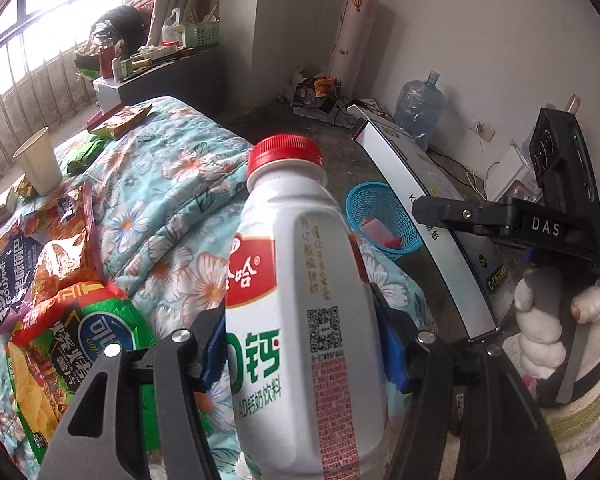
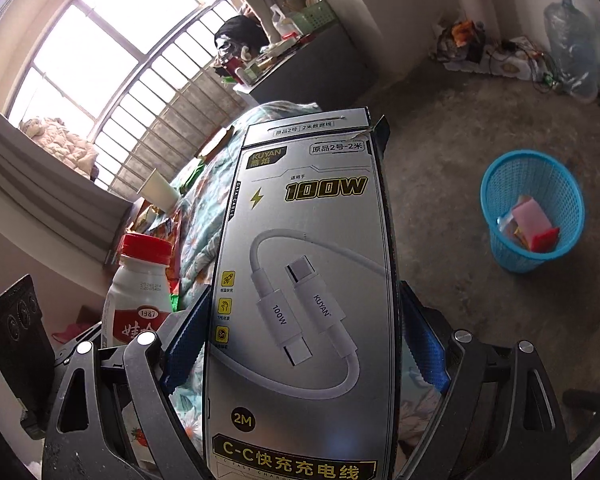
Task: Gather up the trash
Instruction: 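Carry bottle and box over the blue wastebasket and open both grippers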
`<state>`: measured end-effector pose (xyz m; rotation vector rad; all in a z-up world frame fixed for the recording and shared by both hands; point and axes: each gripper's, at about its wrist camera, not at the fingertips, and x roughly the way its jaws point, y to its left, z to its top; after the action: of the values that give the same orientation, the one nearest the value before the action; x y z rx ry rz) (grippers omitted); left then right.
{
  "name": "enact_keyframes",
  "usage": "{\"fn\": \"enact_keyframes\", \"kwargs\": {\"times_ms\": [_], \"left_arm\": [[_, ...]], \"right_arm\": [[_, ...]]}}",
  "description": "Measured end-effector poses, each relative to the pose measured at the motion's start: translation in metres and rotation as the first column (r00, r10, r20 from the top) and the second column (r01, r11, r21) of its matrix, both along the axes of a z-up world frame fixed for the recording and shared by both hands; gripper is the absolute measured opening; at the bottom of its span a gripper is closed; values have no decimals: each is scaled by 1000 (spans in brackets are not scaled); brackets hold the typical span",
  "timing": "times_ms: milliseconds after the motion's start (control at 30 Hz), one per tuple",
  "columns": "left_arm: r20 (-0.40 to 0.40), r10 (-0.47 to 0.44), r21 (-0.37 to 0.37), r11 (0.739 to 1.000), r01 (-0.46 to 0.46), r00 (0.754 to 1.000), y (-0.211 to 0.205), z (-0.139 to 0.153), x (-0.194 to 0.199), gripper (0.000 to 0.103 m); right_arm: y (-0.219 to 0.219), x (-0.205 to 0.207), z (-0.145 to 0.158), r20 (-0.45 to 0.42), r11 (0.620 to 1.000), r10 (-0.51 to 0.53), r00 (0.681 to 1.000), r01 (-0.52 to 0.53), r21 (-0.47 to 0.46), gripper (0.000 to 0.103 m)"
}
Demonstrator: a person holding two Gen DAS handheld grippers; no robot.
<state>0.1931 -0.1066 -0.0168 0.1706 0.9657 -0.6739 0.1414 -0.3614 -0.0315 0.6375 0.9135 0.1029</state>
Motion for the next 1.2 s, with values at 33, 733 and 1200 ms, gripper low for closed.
{"fn": "enact_keyframes", "kwargs": {"times_ms": [33, 733, 1200], "left_arm": [[-8, -30, -12, 999, 30, 1000, -15, 2, 7, 60], [-305, -237, 10, 968, 252, 922, -373, -124, 168, 78], [-251, -268, -150, 960, 236, 930, -308, -65, 129, 78]], "right_arm": [[-17, -3, -2, -4, 999, -41, 999, 41, 9, 83], [-289, 58, -199, -363, 761, -528, 768, 618, 199, 95], [-267, -26, -213, -346, 652, -633, 692, 718, 244, 95]]}}
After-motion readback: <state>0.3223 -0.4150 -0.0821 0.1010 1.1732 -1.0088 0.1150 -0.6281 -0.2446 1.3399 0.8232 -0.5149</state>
